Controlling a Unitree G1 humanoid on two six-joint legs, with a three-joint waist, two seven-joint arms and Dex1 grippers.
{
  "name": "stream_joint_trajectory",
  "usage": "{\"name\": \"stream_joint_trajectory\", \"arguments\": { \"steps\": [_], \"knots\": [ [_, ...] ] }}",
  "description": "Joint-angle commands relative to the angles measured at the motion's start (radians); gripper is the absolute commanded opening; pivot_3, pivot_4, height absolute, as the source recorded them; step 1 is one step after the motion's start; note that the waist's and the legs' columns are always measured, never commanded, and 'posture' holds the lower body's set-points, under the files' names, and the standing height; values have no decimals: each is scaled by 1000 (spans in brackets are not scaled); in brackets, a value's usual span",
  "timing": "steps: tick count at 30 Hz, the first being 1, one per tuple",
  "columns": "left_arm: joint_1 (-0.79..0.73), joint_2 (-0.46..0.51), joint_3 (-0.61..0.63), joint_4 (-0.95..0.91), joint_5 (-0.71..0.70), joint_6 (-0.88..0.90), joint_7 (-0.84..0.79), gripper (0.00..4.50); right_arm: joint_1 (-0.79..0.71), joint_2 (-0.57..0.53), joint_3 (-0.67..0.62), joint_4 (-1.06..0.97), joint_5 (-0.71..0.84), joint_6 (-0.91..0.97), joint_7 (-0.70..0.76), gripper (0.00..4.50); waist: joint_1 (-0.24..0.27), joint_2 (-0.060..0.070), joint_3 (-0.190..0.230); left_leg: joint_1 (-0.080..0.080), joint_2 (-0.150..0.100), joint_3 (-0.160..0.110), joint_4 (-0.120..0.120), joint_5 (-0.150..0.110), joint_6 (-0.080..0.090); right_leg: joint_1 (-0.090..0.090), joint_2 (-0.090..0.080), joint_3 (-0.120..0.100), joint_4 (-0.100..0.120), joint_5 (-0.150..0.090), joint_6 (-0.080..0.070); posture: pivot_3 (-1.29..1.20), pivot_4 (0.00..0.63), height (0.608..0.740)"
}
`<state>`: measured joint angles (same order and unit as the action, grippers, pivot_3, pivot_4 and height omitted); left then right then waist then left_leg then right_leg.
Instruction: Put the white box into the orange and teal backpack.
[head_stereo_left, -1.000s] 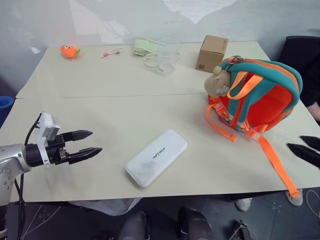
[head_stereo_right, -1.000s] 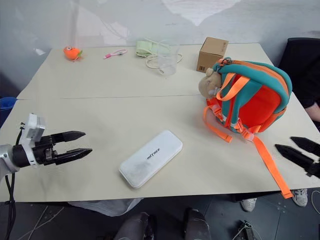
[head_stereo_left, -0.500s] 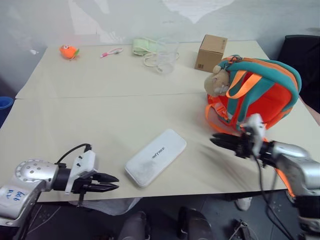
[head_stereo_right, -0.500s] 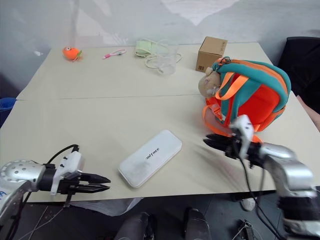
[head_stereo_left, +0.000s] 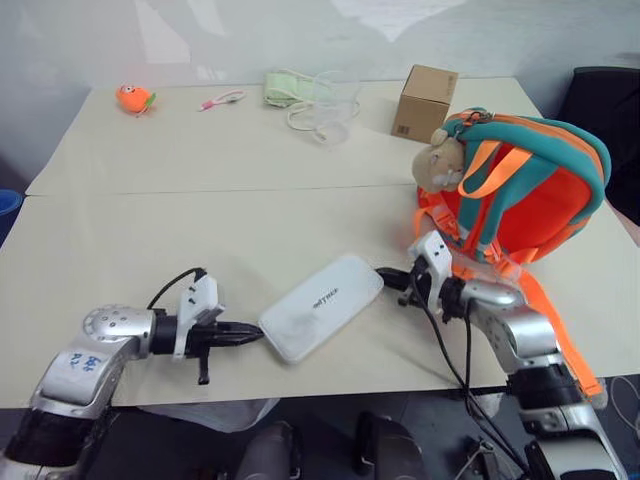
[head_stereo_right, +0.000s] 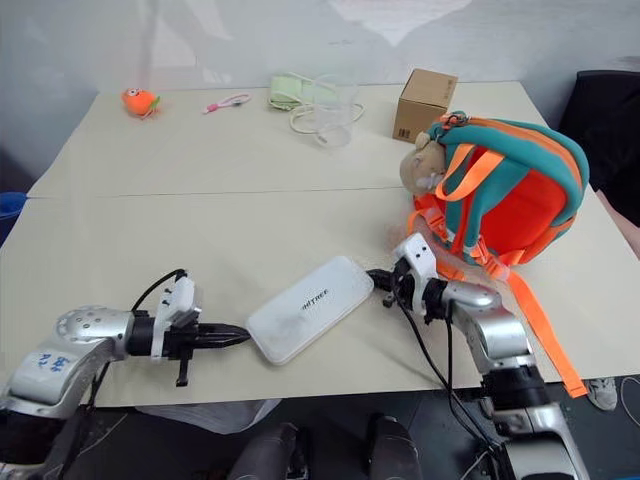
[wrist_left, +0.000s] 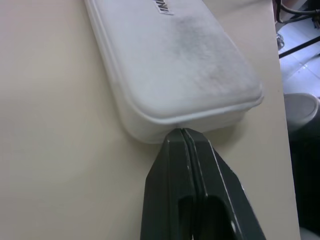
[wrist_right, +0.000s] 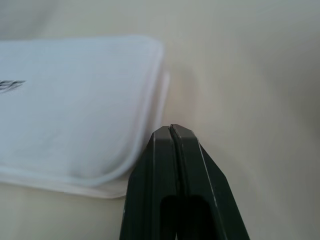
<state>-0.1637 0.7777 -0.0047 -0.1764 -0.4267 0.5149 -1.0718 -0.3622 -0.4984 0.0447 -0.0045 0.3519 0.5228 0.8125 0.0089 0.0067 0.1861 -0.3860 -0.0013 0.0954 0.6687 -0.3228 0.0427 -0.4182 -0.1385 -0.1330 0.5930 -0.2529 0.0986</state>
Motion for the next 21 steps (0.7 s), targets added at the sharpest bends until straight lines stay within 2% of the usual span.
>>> {"name": "stream_joint_trajectory", "arguments": {
  "steps": [1, 5, 8, 9, 11, 13, 17, 21],
  "knots": [
    [-83, -50, 9, 28, -17, 22, 47, 0, 63, -3, -13, -172, 59, 47, 2, 25, 1, 0, 0, 0, 0, 0, 1, 0, 0, 0, 1, 0, 0, 1, 1, 0, 150, 740],
    [-149, -74, 19, 88, -18, 58, 63, 0, 125, -3, -37, -250, 59, 82, -39, 25, -7, -1, 0, 0, 1, 0, 5, 0, 0, 1, 0, 1, 2, 1, 2, 0, 150, 740],
    [-184, -37, 14, 173, 9, 81, 39, 0, 149, -4, -61, -272, 52, 91, -67, 25, -13, -1, 0, 1, 2, 0, 6, 0, -1, 0, 1, 2, 5, 1, 2, 0, 150, 740],
    [-193, -27, 16, 192, 4, 100, 34, 182, 152, -6, -66, -275, 52, 92, -73, 8, -13, -1, 0, 1, 3, 0, 6, 0, -1, 0, 2, 2, 5, 1, 2, 0, 150, 740],
    [-239, 24, 38, 262, -102, 341, -28, 577, 151, -11, -82, -264, 40, 82, -91, 0, -12, -1, 0, 1, 4, 1, 6, -1, -2, 0, 4, 3, 4, 1, 2, 0, 150, 740],
    [-271, 77, 24, 305, -164, 517, -88, 1201, 148, -15, -89, -254, 35, 74, -102, 0, -13, -1, 0, 0, 5, 0, 7, -1, -2, 0, 5, 2, 5, 1, 1, 0, 150, 740],
    [-323, 118, -42, 335, -170, 638, -123, 2518, 151, -21, -86, -249, 37, 62, -103, 0, -10, -1, 0, 0, 4, 1, 9, -1, -2, 0, 5, 4, 5, 1, 1, 0, 150, 740],
    [-412, 42, -66, 392, -169, 775, -49, 3770, 165, -12, -70, -251, 30, 49, -109, 0, -1, -2, 1, -1, 3, -1, 12, -1, -2, 0, 5, 4, 6, 1, 1, 0, 150, 740]
  ]
}}
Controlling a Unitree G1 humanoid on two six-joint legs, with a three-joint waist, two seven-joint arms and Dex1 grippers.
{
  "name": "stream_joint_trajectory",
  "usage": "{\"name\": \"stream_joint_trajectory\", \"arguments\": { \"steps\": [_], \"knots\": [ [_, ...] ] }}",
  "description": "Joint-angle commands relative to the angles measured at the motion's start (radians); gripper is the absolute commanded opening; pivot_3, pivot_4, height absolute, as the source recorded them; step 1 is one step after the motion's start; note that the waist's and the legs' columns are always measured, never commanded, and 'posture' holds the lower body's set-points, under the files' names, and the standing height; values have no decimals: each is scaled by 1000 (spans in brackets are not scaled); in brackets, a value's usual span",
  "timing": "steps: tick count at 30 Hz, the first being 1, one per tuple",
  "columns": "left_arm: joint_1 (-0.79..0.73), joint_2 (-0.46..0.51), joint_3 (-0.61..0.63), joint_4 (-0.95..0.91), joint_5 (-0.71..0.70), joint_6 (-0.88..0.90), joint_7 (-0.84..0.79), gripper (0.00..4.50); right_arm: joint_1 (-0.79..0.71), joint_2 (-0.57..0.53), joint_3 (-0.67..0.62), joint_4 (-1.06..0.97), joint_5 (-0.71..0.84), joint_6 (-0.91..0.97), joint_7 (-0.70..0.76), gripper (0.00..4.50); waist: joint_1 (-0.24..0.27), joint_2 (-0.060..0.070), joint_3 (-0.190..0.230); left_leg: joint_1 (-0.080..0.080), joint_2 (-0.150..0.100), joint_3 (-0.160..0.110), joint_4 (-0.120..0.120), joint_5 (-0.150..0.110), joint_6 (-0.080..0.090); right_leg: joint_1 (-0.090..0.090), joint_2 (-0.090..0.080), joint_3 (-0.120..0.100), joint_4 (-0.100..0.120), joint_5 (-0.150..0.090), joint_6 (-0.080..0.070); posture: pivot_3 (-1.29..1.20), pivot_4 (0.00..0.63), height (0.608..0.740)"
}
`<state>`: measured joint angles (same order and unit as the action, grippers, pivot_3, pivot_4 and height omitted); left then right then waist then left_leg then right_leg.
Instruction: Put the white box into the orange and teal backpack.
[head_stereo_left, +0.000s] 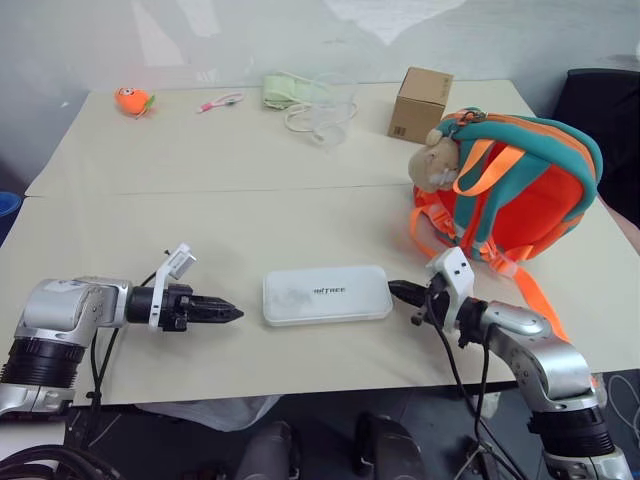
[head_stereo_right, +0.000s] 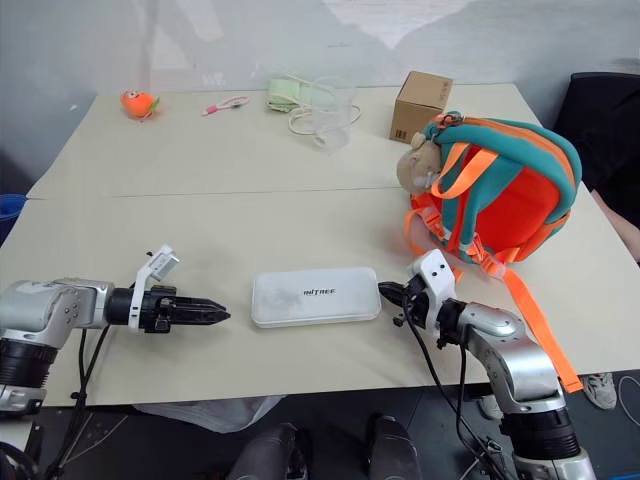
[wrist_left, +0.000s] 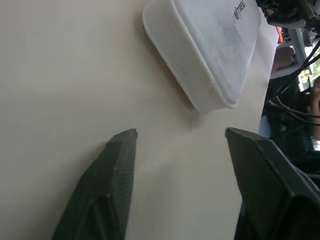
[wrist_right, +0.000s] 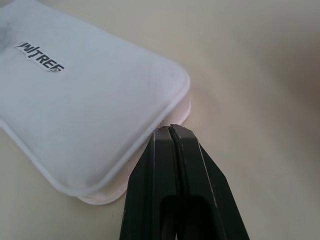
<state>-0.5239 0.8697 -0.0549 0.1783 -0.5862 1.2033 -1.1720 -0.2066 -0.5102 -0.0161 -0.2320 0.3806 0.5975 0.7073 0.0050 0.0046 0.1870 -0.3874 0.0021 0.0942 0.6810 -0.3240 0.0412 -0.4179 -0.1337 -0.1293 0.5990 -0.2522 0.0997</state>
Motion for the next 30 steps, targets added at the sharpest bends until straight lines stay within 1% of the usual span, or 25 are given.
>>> {"name": "stream_joint_trajectory", "arguments": {
  "steps": [1, 2, 5, 9, 12, 15, 18, 20, 21, 23, 24, 25, 27, 28, 30],
  "knots": [
    [-71, -83, -13, 64, -1, 106, 85, 4101, 11, 3, -4, -23, 0, -28, -6, 0, 5, 0, 0, 0, -1, 0, 0, 0, 0, 0, 0, 1, 1, 0, 0, 0, 150, 740],
    [-84, -114, -16, 84, 5, 114, 103, 4359, 13, 7, 1, -24, -1, -29, -8, 0, 9, 0, 0, 1, -1, 0, 1, 0, 1, 0, -1, 1, 2, 0, 0, 0, 150, 740],
    [-112, -213, 8, 145, -9, 159, 141, 4359, 10, 19, 16, -23, -5, -35, -14, 0, 15, 1, -1, 4, -1, 1, 1, 0, 1, 2, -1, 2, 3, 0, 0, 0, 150, 740],
    [-78, -277, -61, 39, -30, 180, 141, 4359, -4, 31, 24, -18, -7, -36, -21, 0, 18, 1, -1, 4, -2, 0, 1, 0, 1, 3, -2, 4, 4, 0, 0, 0, 150, 740],
    [-82, -335, -41, 28, -40, 188, 176, 4359, -7, 33, 24, -23, -8, -34, -22, 0, 19, 1, -1, 4, -3, 0, 1, 0, 1, 3, -3, 10, 3, 0, 0, 0, 150, 740],
    [-96, -372, 6, 54, -46, 186, 206, 3734, 9, 27, 19, -35, -10, -40, -18, 0, 18, 1, -1, 4, -3, 0, 1, 0, 1, 4, -3, 11, 2, 0, 0, 0, 150, 740],
    [-105, -379, 53, 49, -79, 209, 207, 2763, 42, 13, 2, -59, -10, -45, -17, 0, 16, 1, -1, 4, -2, 0, 1, 0, 1, 3, -2, 11, 2, 0, 1, 0, 150, 740],
    [-112, -383, 87, 58, -85, 218, 225, 2179, 89, -5, -44, -107, 19, -23, -19, 0, 17, 0, -1, 3, -2, 0, 1, 0, 1, 3, -1, 11, 2, 0, 0, 0, 150, 740],
    [-113, -380, 101, 63, -88, 218, 232, 1842, 120, -19, -80, -138, 41, -6, -20, 179, 19, 0, -1, 3, -2, 0, 1, 0, 1, 3, -1, 10, 2, 0, 0, 0, 150, 740],
    [-108, -366, 127, 55, -104, 225, 237, 1326, 220, -61, -208, -225, 121, 36, 0, 631, 20, 0, -1, 3, -2, 0, 1, 0, 1, 3, -2, 10, 2, 0, 1, 0, 150, 740],
    [-104, -357, 139, 46, -115, 230, 236, 1254, 263, -78, -270, -259, 152, 52, 2, 917, 20, 0, 0, 3, -2, 0, 1, 0, 1, 3, -2, 10, 1, 0, 1, 0, 150, 740],
    [-100, -351, 147, 39, -124, 234, 236, 1253, 291, -89, -308, -282, 174, 62, -1, 1297, 19, -1, 0, 2, -2, -1, 1, 0, 1, 3, -2, 10, 1, 0, 1, 0, 150, 740],
    [-65, -297, 172, -33, -147, 216, 218, 1253, 328, -131, -485, -290, 248, 106, -14, 1982, 12, -2, 0, 3, -2, 0, 1, -1, 1, 3, -2, 10, 1, 1, 1, 0, 150, 740],
    [-47, -276, 174, -64, -150, 200, 211, 1253, 333, -146, -539, -288, 277, 125, -20, 2350, 7, -2, 0, 3, -1, 1, 1, -1, 1, 3, -2, 12, 1, 1, 1, 0, 150, 740],
    [-18, -244, 200, -84, -171, 188, 199, 1253, 284, -166, -578, -262, 325, 151, -40, 3071, -3, -2, 0, 5, 1, 2, 1, -3, -1, 3, -2, 14, 1, 0, 1, 0, 150, 740]
  ]
}}
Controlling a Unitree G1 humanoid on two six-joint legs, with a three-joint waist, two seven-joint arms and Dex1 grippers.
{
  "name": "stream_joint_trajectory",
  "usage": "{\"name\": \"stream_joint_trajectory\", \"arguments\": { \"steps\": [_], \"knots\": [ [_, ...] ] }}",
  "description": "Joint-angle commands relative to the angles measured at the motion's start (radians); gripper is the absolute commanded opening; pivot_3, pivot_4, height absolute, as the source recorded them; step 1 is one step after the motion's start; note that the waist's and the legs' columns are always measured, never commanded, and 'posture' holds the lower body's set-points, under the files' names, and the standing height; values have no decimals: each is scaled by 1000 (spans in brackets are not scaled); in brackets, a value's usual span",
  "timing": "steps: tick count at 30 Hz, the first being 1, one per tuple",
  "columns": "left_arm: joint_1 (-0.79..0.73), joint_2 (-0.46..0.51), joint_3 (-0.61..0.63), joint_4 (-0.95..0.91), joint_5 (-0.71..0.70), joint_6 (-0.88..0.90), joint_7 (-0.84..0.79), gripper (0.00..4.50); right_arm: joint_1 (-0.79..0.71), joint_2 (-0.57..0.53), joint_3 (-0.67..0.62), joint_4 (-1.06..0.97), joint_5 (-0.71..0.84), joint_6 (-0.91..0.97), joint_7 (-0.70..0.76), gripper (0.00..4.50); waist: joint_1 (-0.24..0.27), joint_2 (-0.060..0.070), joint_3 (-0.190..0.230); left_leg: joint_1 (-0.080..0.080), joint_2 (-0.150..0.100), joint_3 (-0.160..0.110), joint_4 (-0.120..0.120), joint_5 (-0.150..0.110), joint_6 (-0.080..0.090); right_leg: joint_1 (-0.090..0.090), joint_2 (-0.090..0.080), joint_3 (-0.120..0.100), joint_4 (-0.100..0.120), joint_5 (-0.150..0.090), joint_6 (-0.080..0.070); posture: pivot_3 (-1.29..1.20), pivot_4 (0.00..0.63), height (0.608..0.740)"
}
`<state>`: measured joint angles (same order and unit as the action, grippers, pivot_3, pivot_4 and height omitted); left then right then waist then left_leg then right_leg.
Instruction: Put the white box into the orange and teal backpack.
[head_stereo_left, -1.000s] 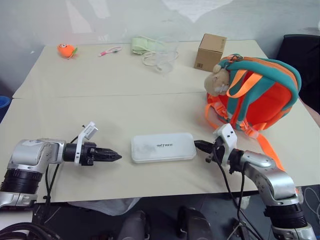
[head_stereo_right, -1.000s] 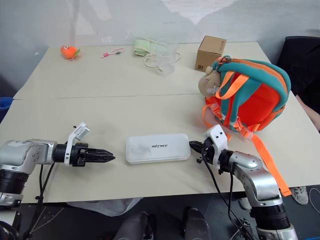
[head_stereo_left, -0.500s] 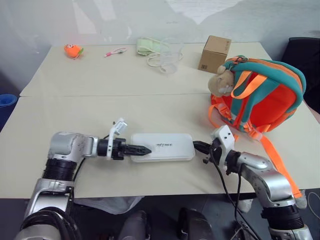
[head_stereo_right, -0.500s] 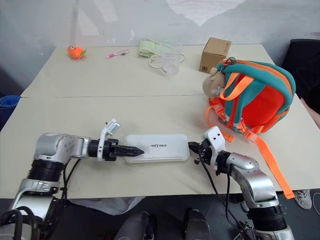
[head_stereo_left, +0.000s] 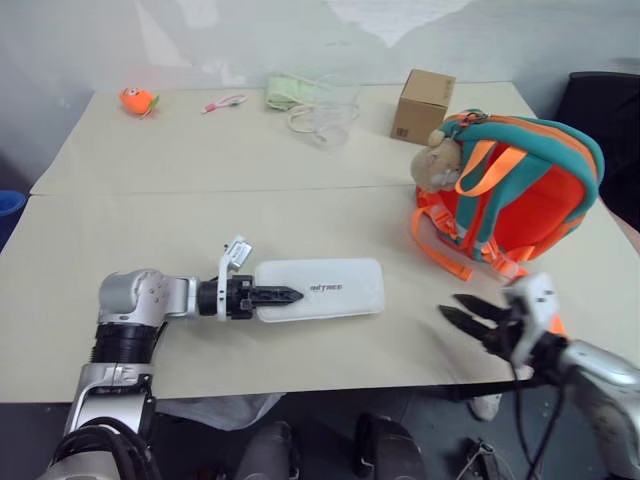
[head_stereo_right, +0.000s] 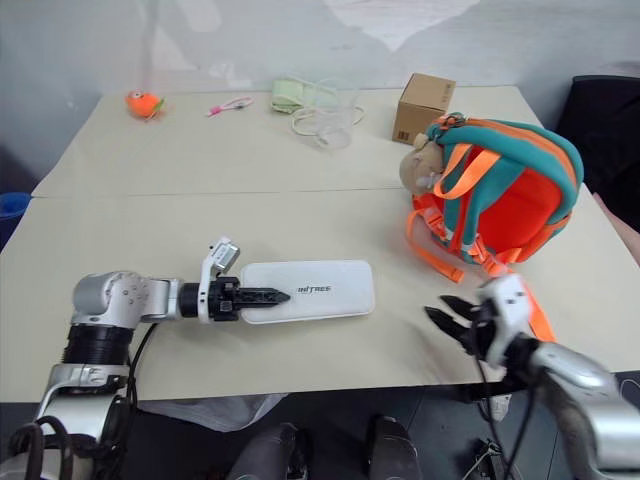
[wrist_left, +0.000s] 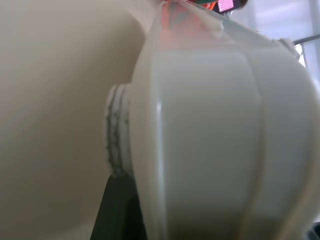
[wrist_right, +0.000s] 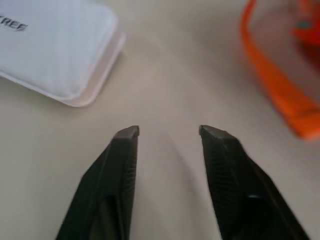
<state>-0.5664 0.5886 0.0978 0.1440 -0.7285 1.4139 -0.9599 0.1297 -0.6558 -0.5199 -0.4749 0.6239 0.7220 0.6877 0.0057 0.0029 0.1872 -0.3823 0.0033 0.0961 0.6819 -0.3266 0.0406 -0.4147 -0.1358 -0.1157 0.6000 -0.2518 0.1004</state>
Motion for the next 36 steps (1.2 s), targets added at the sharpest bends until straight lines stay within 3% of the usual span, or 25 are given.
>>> {"name": "stream_joint_trajectory", "arguments": {
  "steps": [1, 4, 5, 15, 18, 20, 25, 29, 36],
  "knots": [
    [32, 47, 73, -50, -47, -22, -21, 1253, -99, -25, -71, 6, 95, 38, -39, 3380, -9, 0, 0, 0, 1, 0, 0, -1, -1, 0, -1, 0, -1, 0, 0, 0, 150, 740],
    [46, 73, 120, -71, -92, -27, -48, 1225, -221, -22, -38, 81, 108, 59, -75, 4413, -7, -1, 1, 4, 7, 2, -1, -3, -5, 1, 2, 0, -3, -2, -5, 0, 150, 740],
    [52, 90, 131, -87, -107, -38, -69, 1225, -281, -11, -14, 119, 115, 67, -88, 4500, -7, -2, 1, 5, 8, 1, -1, -3, -7, 1, 3, 0, -2, -4, -7, 0, 150, 740],
    [10, 127, 229, -77, -191, -76, -79, 1225, -620, 72, 238, 493, -56, -103, -78, 4500, -6, -3, 2, 4, 8, 6, -1, -3, -7, -3, 5, 0, 6, -6, -10, 0, 150, 740],
    [0, 133, 242, -85, -197, -86, -63, 1225, -674, 96, 266, 595, -110, -202, -64, 3931, -12, -3, 2, 3, 8, 8, -1, -3, -6, -3, 6, 1, 5, -5, -8, 0, 150, 740],
    [-12, 132, 255, -83, -187, -112, -43, 1225, -667, 90, 265, 577, -85, -207, -11, 3204, -11, -3, 2, 4, 8, 9, -1, -3, -6, -3, 6, 2, 5, -5, -8, 0, 150, 740],
    [-85, 114, 278, -24, -137, -238, 31, 1225, -562, 29, 234, 394, 35, -132, 127, 1441, -7, -4, 3, 3, 9, 8, -1, -3, -6, -3, 6, 2, 4, -5, -8, 0, 150, 740],
    [-160, 99, 274, 20, -133, -296, 46, 1225, -457, -49, 180, 183, 228, 4, 215, 120, -5, -4, 3, 3, 9, 9, -1, -4, -6, -3, 6, 2, 4, -4, -8, 0, 150, 740],
    [-269, 98, 199, 47, -132, -369, -49, 1225, -221, -243, -40, -87, 651, 220, 317, 48, 7, -7, 5, 3, 10, 8, -2, -5, -6, -3, 7, 0, 1, -4, -8, 0, 150, 740]
  ]
}}
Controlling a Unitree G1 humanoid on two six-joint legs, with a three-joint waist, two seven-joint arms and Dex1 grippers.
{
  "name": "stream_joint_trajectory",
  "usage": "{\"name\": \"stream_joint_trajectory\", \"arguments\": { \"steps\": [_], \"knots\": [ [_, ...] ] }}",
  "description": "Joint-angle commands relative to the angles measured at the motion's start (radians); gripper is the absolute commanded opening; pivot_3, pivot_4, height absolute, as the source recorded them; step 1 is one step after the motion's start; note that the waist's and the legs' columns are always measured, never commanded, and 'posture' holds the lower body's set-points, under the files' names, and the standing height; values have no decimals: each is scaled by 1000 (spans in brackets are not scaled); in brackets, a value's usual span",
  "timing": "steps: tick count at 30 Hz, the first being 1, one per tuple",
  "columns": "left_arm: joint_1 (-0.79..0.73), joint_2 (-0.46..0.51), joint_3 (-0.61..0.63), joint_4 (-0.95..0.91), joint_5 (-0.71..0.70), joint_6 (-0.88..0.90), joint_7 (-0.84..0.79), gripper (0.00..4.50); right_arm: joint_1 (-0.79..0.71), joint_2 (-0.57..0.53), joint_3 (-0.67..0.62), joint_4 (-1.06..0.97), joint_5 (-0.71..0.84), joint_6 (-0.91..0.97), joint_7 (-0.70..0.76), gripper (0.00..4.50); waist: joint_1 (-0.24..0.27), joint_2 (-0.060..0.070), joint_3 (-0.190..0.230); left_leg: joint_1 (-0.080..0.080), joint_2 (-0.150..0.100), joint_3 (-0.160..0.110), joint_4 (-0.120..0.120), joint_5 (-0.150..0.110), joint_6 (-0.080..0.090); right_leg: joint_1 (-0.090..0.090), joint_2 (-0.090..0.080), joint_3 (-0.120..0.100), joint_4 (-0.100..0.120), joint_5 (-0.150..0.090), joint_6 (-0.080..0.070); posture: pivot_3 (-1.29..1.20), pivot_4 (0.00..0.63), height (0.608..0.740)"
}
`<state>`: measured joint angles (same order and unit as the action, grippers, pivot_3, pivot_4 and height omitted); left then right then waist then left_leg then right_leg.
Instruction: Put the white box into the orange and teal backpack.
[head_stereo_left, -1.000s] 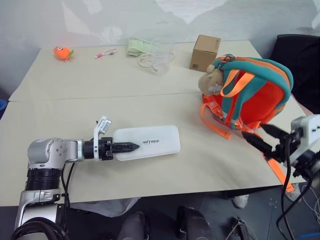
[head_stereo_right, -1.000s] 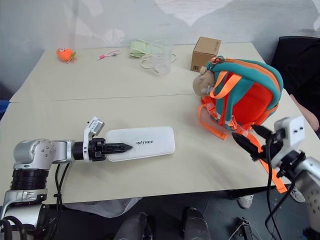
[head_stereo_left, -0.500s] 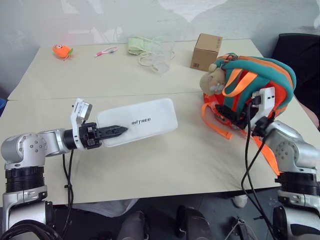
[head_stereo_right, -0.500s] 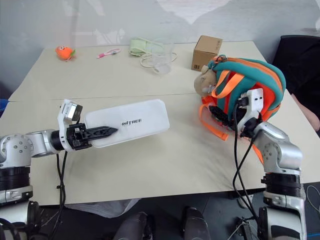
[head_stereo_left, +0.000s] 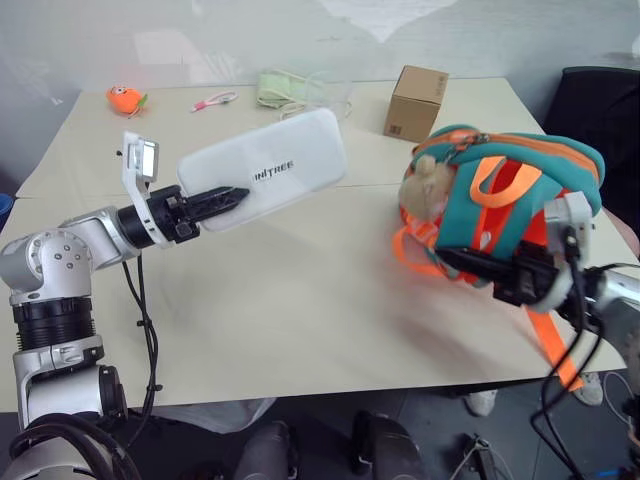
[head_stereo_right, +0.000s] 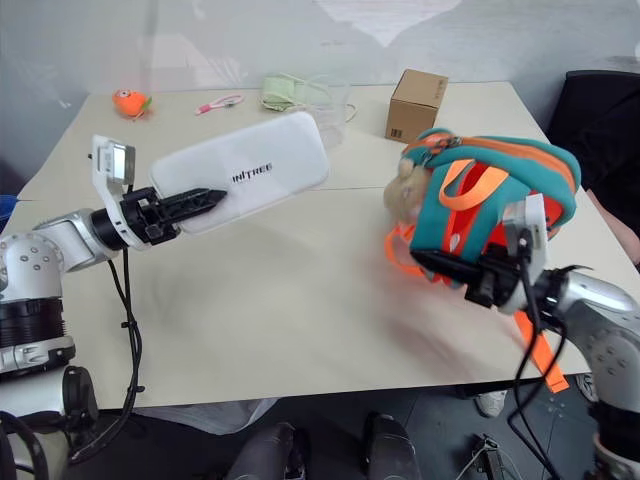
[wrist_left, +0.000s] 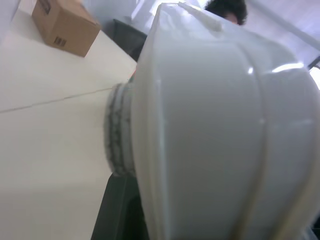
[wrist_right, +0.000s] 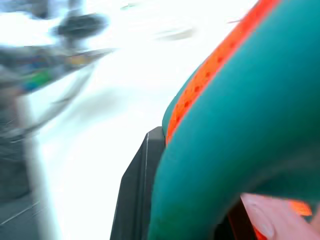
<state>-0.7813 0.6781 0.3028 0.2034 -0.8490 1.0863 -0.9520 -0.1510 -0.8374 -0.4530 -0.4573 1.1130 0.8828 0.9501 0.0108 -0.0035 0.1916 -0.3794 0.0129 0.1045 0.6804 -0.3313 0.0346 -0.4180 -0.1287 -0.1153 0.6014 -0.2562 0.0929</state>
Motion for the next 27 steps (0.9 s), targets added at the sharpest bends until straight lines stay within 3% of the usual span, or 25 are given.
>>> {"name": "stream_joint_trajectory", "arguments": {
  "steps": [1, 5, 9, 13, 18, 27],
  "knots": [
    [-72, 5, -17, -11, -17, -47, -78, 1225, 98, -89, -142, -124, 204, 82, 69, 48, 4, -1, 1, 0, 0, 1, 0, 0, 0, 0, 0, 0, 0, 0, 0, 0, 150, 740],
    [-117, -10, -56, -19, -35, -54, -147, 1225, 211, -153, -246, -159, 295, 122, 92, 48, 10, -4, 3, 1, 0, 2, 1, -1, 2, 1, 0, 0, -1, 1, 1, 0, 150, 740],
    [-134, -30, -116, -59, -33, -73, -222, 1225, 285, -187, -296, -155, 276, 138, 52, 48, 15, -5, 3, 1, 0, 2, 1, -2, 3, 1, -1, 2, -1, 1, 1, 0, 150, 740],
    [-132, -76, -242, -69, 111, -252, -251, 1225, 337, -201, -344, -168, 326, 152, 90, 48, 20, -5, 3, 1, 0, 2, 1, -2, 3, 1, -1, 3, -2, 1, 1, 0, 150, 740],
    [-177, -137, -291, -10, 191, -383, -261, 1225, 388, -227, -427, -163, 413, 191, 133, 48, 24, -6, 3, 1, -1, 2, 2, -2, 3, 2, -1, 3, -7, 1, 2, 0, 150, 740],
    [-234, -134, -376, 65, 346, -627, -399, 1225, 414, -251, -465, -154, 410, 202, 181, 48, 25, -6, 3, 0, -1, 2, 2, -4, 6, 2, 0, 1, -8, 2, 3, 0, 150, 740]
  ]
}}
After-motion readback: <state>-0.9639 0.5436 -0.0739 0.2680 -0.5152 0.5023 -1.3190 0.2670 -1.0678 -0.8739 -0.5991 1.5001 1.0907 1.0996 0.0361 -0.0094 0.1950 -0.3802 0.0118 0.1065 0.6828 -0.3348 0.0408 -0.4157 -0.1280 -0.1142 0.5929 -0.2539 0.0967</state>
